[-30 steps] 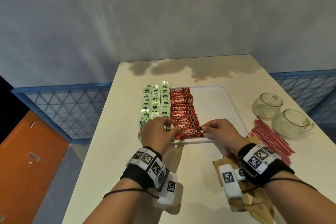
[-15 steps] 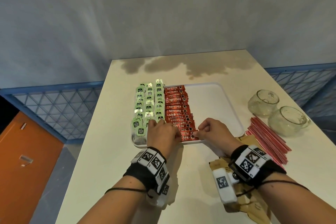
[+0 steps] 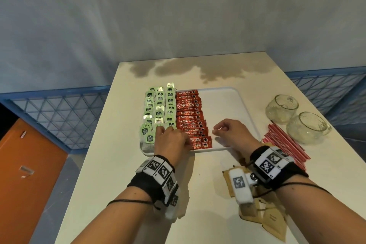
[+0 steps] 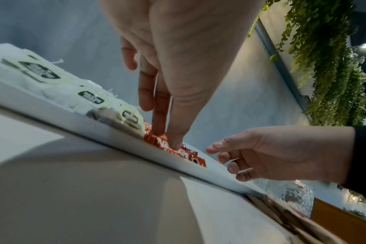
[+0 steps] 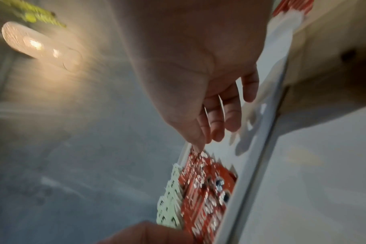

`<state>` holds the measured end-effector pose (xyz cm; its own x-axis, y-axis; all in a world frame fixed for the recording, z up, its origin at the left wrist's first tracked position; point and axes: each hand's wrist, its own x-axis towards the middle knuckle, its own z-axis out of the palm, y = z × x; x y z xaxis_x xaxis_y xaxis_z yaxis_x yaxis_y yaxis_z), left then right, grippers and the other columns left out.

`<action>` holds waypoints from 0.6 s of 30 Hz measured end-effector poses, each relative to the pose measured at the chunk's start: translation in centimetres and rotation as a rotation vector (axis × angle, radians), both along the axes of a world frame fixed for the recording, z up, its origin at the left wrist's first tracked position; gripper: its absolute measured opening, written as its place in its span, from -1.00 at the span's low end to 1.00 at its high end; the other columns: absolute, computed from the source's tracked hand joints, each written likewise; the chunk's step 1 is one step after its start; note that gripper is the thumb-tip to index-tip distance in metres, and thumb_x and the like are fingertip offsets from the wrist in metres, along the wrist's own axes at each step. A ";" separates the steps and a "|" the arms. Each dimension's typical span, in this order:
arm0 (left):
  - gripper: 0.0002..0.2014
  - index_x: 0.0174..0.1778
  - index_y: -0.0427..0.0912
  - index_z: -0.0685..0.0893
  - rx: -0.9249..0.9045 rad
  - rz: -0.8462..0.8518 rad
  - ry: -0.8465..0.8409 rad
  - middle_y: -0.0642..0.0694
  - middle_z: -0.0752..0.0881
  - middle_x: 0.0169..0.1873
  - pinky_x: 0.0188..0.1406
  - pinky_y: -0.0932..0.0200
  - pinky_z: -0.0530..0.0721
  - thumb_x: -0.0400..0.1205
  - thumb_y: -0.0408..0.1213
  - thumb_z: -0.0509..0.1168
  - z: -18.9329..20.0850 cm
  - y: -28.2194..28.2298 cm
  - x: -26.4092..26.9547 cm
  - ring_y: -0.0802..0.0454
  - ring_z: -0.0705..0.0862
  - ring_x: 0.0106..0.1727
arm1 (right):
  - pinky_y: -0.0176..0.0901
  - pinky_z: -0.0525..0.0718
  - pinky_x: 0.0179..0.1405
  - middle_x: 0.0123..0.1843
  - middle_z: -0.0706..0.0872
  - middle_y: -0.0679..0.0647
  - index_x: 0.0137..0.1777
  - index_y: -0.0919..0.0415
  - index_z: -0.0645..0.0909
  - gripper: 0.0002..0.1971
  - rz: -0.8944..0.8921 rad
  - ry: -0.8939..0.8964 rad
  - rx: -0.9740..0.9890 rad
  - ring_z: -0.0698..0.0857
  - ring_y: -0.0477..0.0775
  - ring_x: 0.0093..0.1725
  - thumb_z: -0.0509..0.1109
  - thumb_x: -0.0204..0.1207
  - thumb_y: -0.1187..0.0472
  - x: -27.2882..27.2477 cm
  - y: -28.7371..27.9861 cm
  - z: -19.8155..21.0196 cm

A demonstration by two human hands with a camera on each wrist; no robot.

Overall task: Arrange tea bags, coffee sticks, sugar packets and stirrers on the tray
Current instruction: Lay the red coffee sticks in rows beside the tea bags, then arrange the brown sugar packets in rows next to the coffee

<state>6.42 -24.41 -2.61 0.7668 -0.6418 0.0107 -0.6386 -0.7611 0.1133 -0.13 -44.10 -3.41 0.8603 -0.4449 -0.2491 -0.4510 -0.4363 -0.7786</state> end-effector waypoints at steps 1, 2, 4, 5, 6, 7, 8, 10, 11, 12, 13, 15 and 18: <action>-0.78 0.06 0.15 0.77 -0.023 -0.001 0.004 0.15 0.75 0.06 0.19 -0.01 0.19 0.66 0.06 0.26 0.2 0.1 -0.1 0.05 0.58 0.18 | -0.25 0.76 -0.18 -0.02 0.75 0.07 0.01 0.11 0.72 -0.87 0.004 -0.024 0.013 0.74 0.02 -0.07 0.54 0.52 0.12 -0.5 -0.7 0.5; -0.80 0.06 0.14 0.76 -0.053 -0.010 0.011 0.16 0.75 0.05 0.20 0.00 0.23 0.66 0.04 0.27 0.2 0.3 -0.5 0.07 0.60 0.16 | -0.39 0.69 -0.33 0.00 0.75 0.13 0.02 0.14 0.72 -0.88 0.012 -0.050 0.037 0.73 0.02 -0.09 0.53 0.53 0.15 -1.4 -1.4 1.2; -0.85 0.04 0.14 0.77 -0.132 -0.040 0.076 0.15 0.76 0.01 0.18 0.05 0.42 0.65 -0.02 0.31 0.1 0.6 -1.2 0.11 0.66 0.06 | -0.39 0.62 -0.40 0.00 0.76 0.19 0.03 0.15 0.73 -0.88 0.030 -0.079 0.046 0.74 0.05 -0.11 0.52 0.54 0.16 -3.5 -2.8 2.1; -0.88 0.02 0.13 0.77 -0.179 -0.055 0.142 0.15 0.77 -0.03 0.11 0.11 0.53 0.63 -0.05 0.35 0.0 0.8 -1.9 0.15 0.67 -0.03 | -0.31 0.63 -0.34 -0.02 0.77 0.19 0.03 0.14 0.74 -0.87 0.046 -0.072 0.024 0.75 0.07 -0.11 0.52 0.54 0.15 -4.8 -3.5 2.4; -0.90 0.00 0.13 0.77 -0.223 -0.066 0.216 0.17 0.76 -0.07 0.00 0.17 0.59 0.61 -0.09 0.39 -0.1 0.8 -2.6 0.22 0.64 -0.12 | -0.28 0.63 -0.30 -0.04 0.77 0.17 0.04 0.13 0.75 -0.87 0.069 -0.059 0.001 0.75 0.07 -0.13 0.52 0.54 0.15 -6.0 -4.1 2.7; -0.91 -0.01 0.12 0.77 -0.254 -0.073 0.289 0.19 0.74 -0.11 -0.08 0.22 0.61 0.60 -0.12 0.42 -0.3 0.8 -3.4 0.28 0.60 -0.19 | -0.31 0.61 -0.28 -0.08 0.77 0.16 0.06 0.14 0.75 -0.86 0.094 -0.044 -0.010 0.74 0.03 -0.18 0.52 0.54 0.17 -7.2 -4.6 2.8; -0.90 -0.01 0.12 0.77 -0.269 -0.081 0.343 0.21 0.71 -0.14 -0.11 0.25 0.60 0.59 -0.14 0.43 -0.5 0.6 -4.0 0.31 0.58 -0.21 | -0.39 0.60 -0.31 -0.10 0.76 0.15 0.08 0.16 0.75 -0.85 0.117 -0.027 -0.004 0.71 -0.01 -0.22 0.52 0.53 0.20 -8.1 -5.0 2.9; -0.85 0.04 0.13 0.75 -0.258 -0.086 0.408 0.23 0.68 -0.12 -0.10 0.22 0.61 0.57 -0.12 0.45 -0.9 -0.2 -5.3 0.25 0.60 -0.17 | -0.44 0.62 -0.29 -0.10 0.77 0.11 0.07 0.12 0.75 -0.83 0.171 0.014 -0.016 0.70 -0.06 -0.21 0.55 0.50 0.23 -9.6 -5.5 2.7; -0.79 0.09 0.13 0.72 -0.237 -0.088 0.431 0.22 0.67 -0.08 -0.09 0.20 0.61 0.55 -0.08 0.46 -1.1 -0.7 -5.8 0.20 0.62 -0.12 | -0.42 0.62 -0.26 -0.10 0.78 0.08 0.06 0.08 0.76 -0.82 0.202 0.039 -0.032 0.71 -0.08 -0.19 0.57 0.47 0.22 -10.1 -5.4 2.6; -0.70 0.16 0.13 0.69 -0.209 -0.085 0.463 0.20 0.66 -0.01 -0.07 0.18 0.61 0.52 -0.03 0.49 -1.3 -1.4 -6.6 0.17 0.63 -0.08 | -0.44 0.61 -0.24 -0.10 0.78 0.04 0.05 0.06 0.76 -0.80 0.239 0.055 -0.047 0.71 -0.12 -0.18 0.60 0.44 0.21 -10.8 -5.5 2.4; -0.58 0.23 0.12 0.65 -0.180 -0.079 0.497 0.18 0.64 0.06 -0.04 0.15 0.61 0.46 0.02 0.52 -1.4 -2.0 -7.2 0.15 0.62 -0.05 | -0.49 0.58 -0.23 -0.10 0.78 -0.01 0.06 0.05 0.76 -0.76 0.285 0.061 -0.070 0.70 -0.16 -0.16 0.63 0.40 0.20 -11.3 -5.2 2.1; -0.33 0.36 0.08 0.55 -0.112 -0.086 0.538 0.12 0.57 0.19 0.06 0.09 0.64 0.35 0.10 0.59 -1.8 -3.2 -8.6 0.11 0.60 0.02 | -0.53 0.54 -0.18 -0.04 0.73 -0.12 0.12 0.04 0.76 -0.61 0.369 0.054 -0.152 0.67 -0.22 -0.08 0.71 0.29 0.10 -11.9 -4.6 1.5; -0.18 0.45 0.05 0.46 -0.042 -0.082 0.499 0.06 0.49 0.28 0.16 -0.01 0.65 0.29 0.12 0.62 -2.1 -4.7 -9.7 0.04 0.60 0.20 | -0.25 0.60 0.11 0.09 0.57 -0.17 0.28 -0.04 0.68 -0.33 0.506 0.116 -0.365 0.61 -0.15 0.05 0.71 0.15 -0.17 -11.9 -3.5 0.9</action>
